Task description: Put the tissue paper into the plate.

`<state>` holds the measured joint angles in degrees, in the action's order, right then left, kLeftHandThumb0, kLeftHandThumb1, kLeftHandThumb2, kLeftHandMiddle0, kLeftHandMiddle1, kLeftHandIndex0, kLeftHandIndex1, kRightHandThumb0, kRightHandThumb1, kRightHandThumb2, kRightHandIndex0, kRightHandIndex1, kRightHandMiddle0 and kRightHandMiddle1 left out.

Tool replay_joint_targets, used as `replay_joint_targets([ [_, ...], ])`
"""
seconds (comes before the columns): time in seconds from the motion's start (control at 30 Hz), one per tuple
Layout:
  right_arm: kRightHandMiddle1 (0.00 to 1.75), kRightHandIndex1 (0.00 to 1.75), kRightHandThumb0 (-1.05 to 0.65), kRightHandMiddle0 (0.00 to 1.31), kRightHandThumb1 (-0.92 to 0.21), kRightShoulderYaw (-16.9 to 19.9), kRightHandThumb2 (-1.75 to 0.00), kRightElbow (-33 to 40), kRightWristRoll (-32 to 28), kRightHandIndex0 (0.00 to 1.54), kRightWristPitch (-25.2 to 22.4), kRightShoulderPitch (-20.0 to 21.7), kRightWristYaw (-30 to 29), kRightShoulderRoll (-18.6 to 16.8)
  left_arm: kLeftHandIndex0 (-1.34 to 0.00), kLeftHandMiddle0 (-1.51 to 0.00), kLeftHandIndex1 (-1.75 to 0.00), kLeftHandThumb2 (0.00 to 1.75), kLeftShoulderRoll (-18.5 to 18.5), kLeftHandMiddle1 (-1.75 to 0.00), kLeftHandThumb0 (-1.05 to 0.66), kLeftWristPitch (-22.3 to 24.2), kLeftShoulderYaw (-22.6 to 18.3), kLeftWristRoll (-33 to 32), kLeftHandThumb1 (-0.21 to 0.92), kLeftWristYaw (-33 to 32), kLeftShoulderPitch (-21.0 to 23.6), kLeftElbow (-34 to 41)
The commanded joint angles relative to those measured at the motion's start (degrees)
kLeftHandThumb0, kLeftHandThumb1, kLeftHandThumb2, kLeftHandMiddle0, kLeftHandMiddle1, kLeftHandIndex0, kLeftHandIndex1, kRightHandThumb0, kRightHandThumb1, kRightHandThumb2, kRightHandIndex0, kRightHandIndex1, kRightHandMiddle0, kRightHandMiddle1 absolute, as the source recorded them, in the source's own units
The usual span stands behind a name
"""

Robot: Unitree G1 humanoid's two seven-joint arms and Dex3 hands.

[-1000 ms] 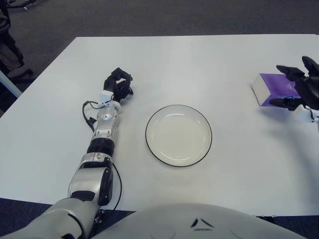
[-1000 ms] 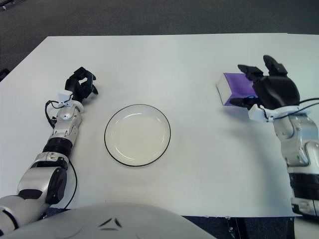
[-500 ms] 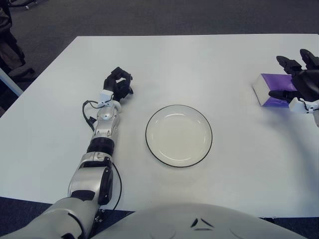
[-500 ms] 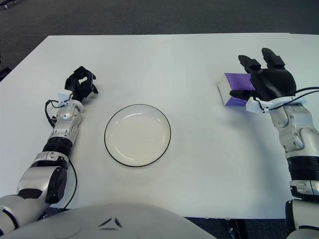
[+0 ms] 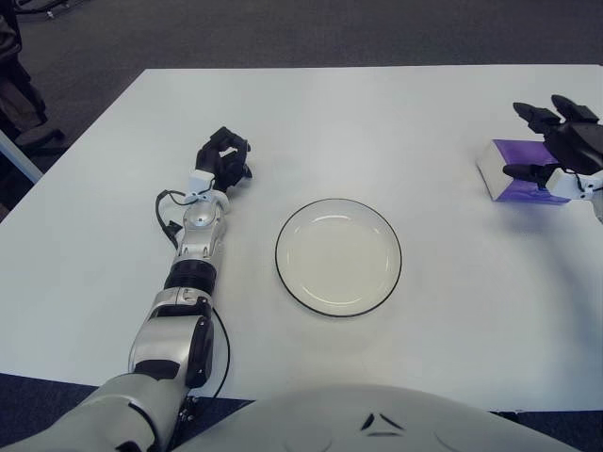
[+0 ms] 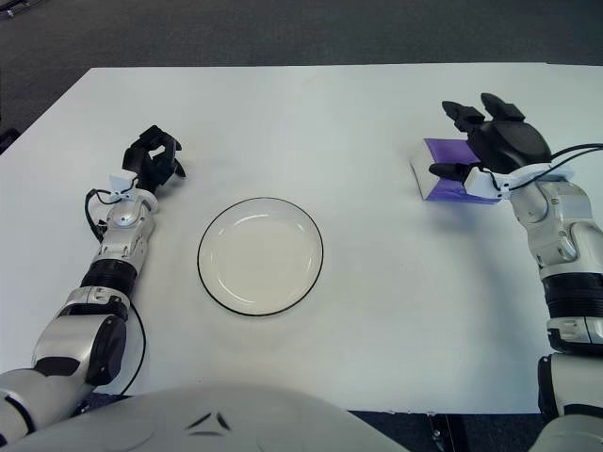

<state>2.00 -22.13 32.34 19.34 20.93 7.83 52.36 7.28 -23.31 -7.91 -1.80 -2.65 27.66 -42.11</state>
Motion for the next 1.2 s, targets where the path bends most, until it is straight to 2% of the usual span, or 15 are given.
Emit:
replay_joint_targets([
  [0.0, 0.0, 0.0, -1.05, 0.09, -0.92, -0.71, -0.59, -1.6, -2.58, 0.0, 0.43, 1.49, 2.99, 0.61, -0.67, -0.96, -1.75, 0.45, -1.22, -1.75, -0.39, -0.89, 0.6, 0.85, 0.92, 0.15, -7.66, -4.42],
  [0.2, 0.0, 0.0, -1.05, 0.08, -0.92, -0.64, -0.53, -3.54, -8.69, 0.0, -2.83, 2.51, 10.99, -0.76, -0.67, -0.95, -1.75, 0.46, -1.17, -1.75, -0.39, -0.86, 0.59, 0.84, 0.92, 0.15, -7.99, -3.98],
  [0.5, 0.0, 0.0, -1.03, 0.07, -0.92, -0.11, -0.47, -7.01, -15.41, 0.0, -5.94, 3.25, 17.67, -1.98, -0.67, -0.95, -1.75, 0.46, -1.03, -1.75, -0.39, -0.72, 0.53, 0.76, 0.92, 0.24, -8.23, -3.46],
  [0.83, 0.0, 0.0, -1.02, 0.05, -0.92, 0.81, -0.45, -11.09, -22.25, 0.0, -8.91, 4.59, 24.0, -2.75, -0.67, -0.95, -1.75, 0.46, -0.81, -1.75, -0.39, -0.72, 0.44, 0.67, 0.92, 0.46, -8.43, -3.14],
  [1.17, 0.0, 0.0, -0.98, 0.0, -0.92, 0.66, -0.45, -13.48, -24.59, 0.0, -8.71, 5.25, 26.7, -2.2, -0.67, -0.95, -1.75, 0.45, -0.56, -1.75, -0.39, -0.93, 0.34, 0.59, 0.92, 0.63, -8.45, -3.26],
])
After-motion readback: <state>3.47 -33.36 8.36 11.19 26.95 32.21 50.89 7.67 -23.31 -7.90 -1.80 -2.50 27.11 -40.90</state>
